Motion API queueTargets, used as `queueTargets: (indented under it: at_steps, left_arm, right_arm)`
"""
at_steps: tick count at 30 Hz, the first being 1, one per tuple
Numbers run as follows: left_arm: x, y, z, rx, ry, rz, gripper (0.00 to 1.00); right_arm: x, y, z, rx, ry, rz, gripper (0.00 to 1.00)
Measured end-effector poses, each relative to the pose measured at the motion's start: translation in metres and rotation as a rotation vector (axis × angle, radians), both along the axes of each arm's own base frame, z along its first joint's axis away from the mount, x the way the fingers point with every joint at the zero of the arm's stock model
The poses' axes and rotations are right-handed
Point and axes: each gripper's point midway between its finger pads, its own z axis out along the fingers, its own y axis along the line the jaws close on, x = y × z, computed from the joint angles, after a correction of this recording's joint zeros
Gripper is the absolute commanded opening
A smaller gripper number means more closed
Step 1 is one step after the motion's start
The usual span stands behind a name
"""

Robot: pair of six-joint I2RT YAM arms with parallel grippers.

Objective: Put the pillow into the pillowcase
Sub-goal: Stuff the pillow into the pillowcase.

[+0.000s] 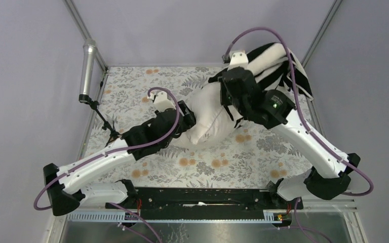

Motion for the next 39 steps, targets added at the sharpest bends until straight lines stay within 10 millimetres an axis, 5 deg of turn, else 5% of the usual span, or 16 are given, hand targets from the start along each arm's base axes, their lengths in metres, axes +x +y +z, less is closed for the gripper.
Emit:
queueTargets:
  at_steps: [2,5,12,16,19,24,27,29,33,34,39]
  left_arm:
    - [-0.008,0.002,0.011,0.011,-0.014,-0.031,0.96]
    - [-0.013,0.010,0.023,0.041,-0.030,-0.056,0.99]
    - [-0.014,0.024,0.068,0.052,-0.100,-0.098,0.99]
    - [-0.021,0.041,0.072,0.072,-0.107,-0.100,0.99]
    - [-0.024,0.045,0.057,0.102,-0.083,-0.103,0.99]
    - [-0.021,0.052,-0.028,0.200,0.050,-0.076,0.98]
    - [-0.001,0.062,-0.073,0.203,0.111,0.000,0.77]
    - [0.017,0.073,-0.098,0.172,0.142,0.072,0.49]
    - [0.039,0.083,-0.120,0.105,0.147,0.155,0.06]
    - [0.042,0.083,-0.121,0.088,0.141,0.165,0.01]
    - [0.051,0.084,-0.125,0.023,0.123,0.187,0.00]
  right_arm:
    - [0.011,0.000,0.019,0.026,-0.018,-0.001,0.00]
    - [0.039,-0.003,0.017,0.039,0.010,-0.022,0.00]
    - [0.108,0.035,-0.079,0.051,0.208,0.010,0.00]
    - [0.131,0.061,-0.111,0.107,0.250,0.044,0.00]
    - [0.136,0.072,-0.113,0.140,0.252,0.066,0.00]
    - [0.137,0.079,-0.100,0.183,0.241,0.087,0.00]
    - [0.137,0.081,-0.097,0.194,0.240,0.094,0.00]
    - [0.137,0.081,-0.098,0.193,0.246,0.095,0.17]
    - [0.136,0.076,-0.107,0.155,0.261,0.090,0.90]
    - [0.135,0.074,-0.108,0.139,0.261,0.091,0.98]
    - [0.139,0.062,-0.112,0.038,0.221,0.102,0.98]
